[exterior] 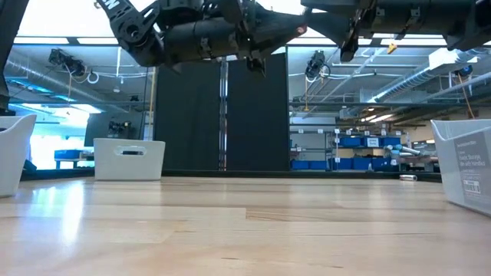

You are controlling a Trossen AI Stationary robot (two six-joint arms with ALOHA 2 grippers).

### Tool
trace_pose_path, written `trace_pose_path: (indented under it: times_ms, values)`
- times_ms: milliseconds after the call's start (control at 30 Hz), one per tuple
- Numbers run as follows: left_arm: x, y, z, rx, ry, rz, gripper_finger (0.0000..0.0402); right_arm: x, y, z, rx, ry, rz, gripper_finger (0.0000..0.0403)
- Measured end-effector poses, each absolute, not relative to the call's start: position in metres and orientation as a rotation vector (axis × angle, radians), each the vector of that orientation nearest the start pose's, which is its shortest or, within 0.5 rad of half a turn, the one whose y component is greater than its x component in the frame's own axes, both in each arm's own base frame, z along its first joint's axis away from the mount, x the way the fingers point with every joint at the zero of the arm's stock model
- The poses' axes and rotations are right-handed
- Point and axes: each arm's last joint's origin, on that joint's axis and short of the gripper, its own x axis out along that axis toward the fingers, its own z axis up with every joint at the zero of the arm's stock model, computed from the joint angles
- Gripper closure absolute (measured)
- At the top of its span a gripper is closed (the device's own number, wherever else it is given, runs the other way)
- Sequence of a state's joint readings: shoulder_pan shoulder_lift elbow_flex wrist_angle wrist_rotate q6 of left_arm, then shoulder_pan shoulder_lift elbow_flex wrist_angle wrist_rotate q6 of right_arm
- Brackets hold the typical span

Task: Sort batteries
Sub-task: Put the black-red battery into the bottom right gray bin

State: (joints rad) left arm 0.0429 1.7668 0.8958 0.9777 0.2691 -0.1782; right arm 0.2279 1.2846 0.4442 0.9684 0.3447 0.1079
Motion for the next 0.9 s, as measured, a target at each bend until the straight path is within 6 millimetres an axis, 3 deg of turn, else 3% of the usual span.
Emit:
trace_pose_path:
  times_ms: [267,667,900]
  values:
    - [0.3710,0.0081,0.2223,-0.148,-0.066,-0.237,0.0357,0.2437,0.0465,0.2267,0.127,-0.131,-0.110,0.0254]
    - [0.3707,0.0080,0.2243,-0.119,-0.090,-0.237,0.0356,0.2437,0.0475,0.2265,0.103,-0.128,-0.080,0.0339]
    - [0.3708,0.0086,0.2230,-0.116,-0.077,-0.240,0.0297,0.2435,0.0480,0.2261,0.082,-0.118,-0.061,0.0339]
